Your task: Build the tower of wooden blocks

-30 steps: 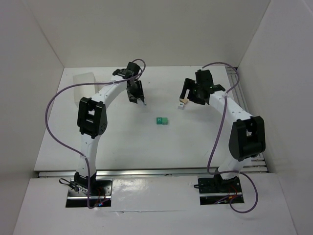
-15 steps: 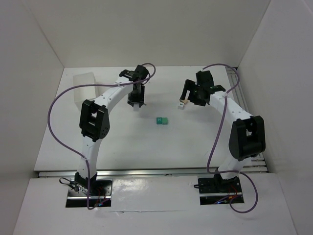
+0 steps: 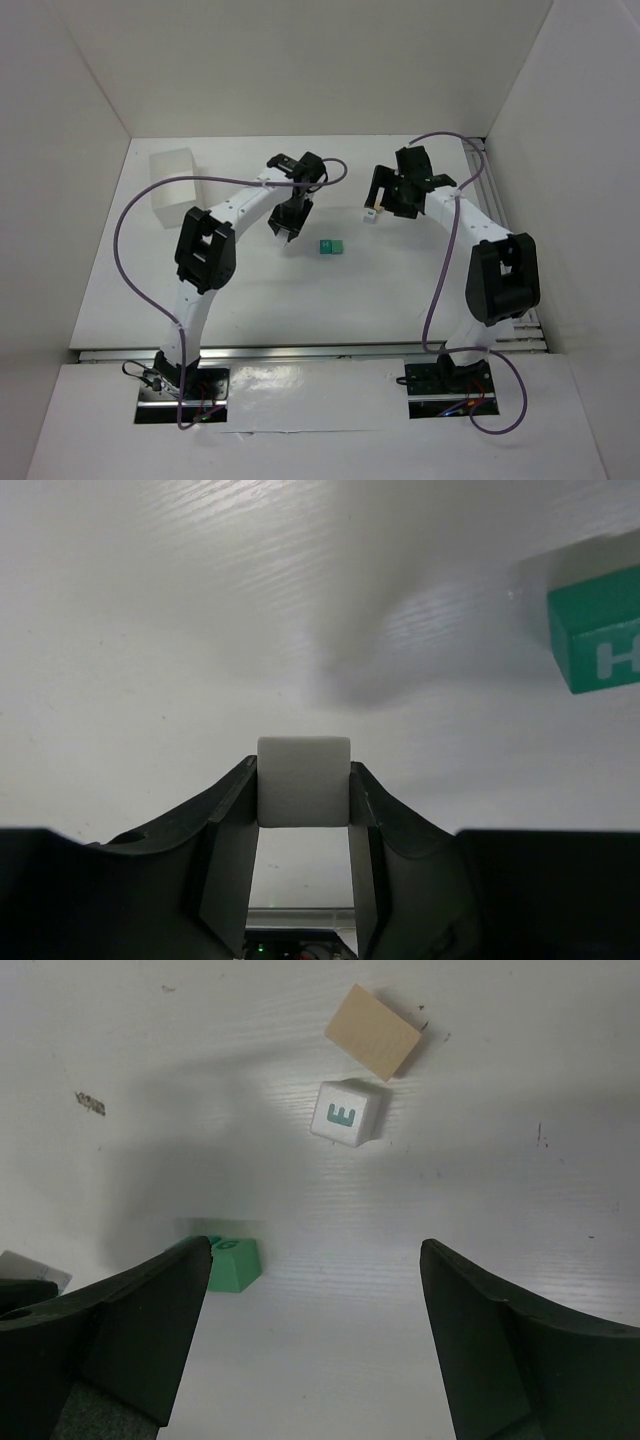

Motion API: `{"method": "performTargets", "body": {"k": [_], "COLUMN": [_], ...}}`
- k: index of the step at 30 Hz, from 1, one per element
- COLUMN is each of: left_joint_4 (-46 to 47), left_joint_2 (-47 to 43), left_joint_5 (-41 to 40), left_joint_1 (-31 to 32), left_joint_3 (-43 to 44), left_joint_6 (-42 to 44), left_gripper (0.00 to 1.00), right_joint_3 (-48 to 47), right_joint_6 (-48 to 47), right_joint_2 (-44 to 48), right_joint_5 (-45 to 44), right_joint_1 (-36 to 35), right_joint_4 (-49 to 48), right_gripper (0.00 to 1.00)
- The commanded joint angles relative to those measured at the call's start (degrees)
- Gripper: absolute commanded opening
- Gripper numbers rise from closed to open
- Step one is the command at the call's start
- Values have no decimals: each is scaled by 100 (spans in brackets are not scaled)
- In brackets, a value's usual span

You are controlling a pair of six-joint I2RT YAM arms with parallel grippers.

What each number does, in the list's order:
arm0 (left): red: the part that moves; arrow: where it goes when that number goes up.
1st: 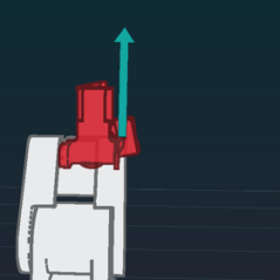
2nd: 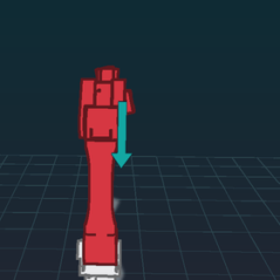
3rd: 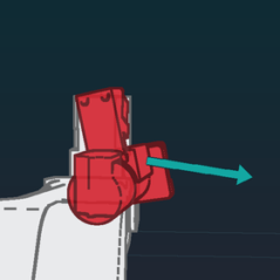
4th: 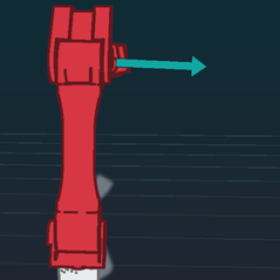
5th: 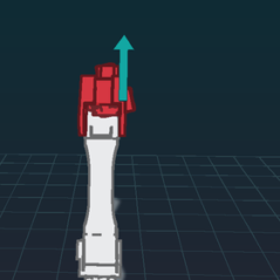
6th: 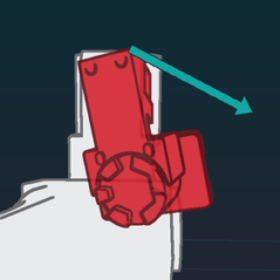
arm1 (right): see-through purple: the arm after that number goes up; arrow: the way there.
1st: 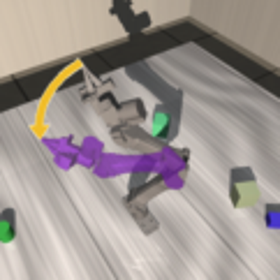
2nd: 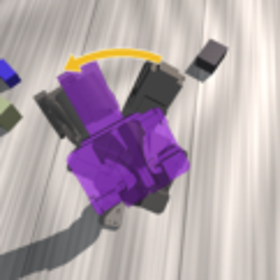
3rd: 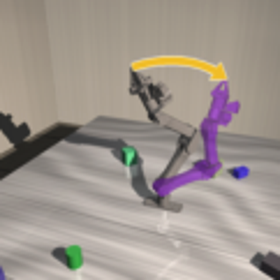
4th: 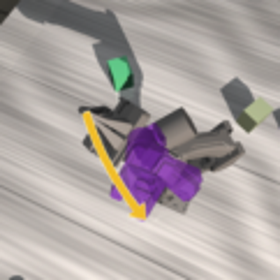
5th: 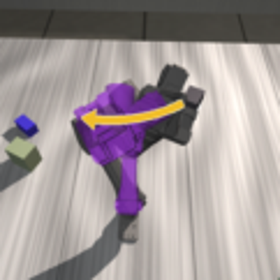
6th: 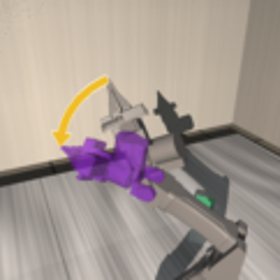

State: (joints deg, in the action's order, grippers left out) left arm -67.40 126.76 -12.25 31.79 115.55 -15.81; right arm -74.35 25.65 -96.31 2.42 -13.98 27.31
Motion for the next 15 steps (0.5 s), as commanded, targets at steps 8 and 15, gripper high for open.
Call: {"method": "performTargets", "body": {"k": [8, 15], "left_joint_4": [-257, -309], "left_joint_2": [982, 1245], "left_joint_5": [-102, -41], "left_joint_1": [20, 20], "left_joint_3": [820, 987], "left_joint_6": [131, 131], "left_gripper": [0, 23], "right_joint_3": [-1, -1], "right_joint_6": [1, 1], "right_joint_2": [42, -63], "right_joint_5": [-92, -92], "right_joint_1": [-123, -123], "right_joint_4": [20, 20], "right_gripper": [92, 92]}}
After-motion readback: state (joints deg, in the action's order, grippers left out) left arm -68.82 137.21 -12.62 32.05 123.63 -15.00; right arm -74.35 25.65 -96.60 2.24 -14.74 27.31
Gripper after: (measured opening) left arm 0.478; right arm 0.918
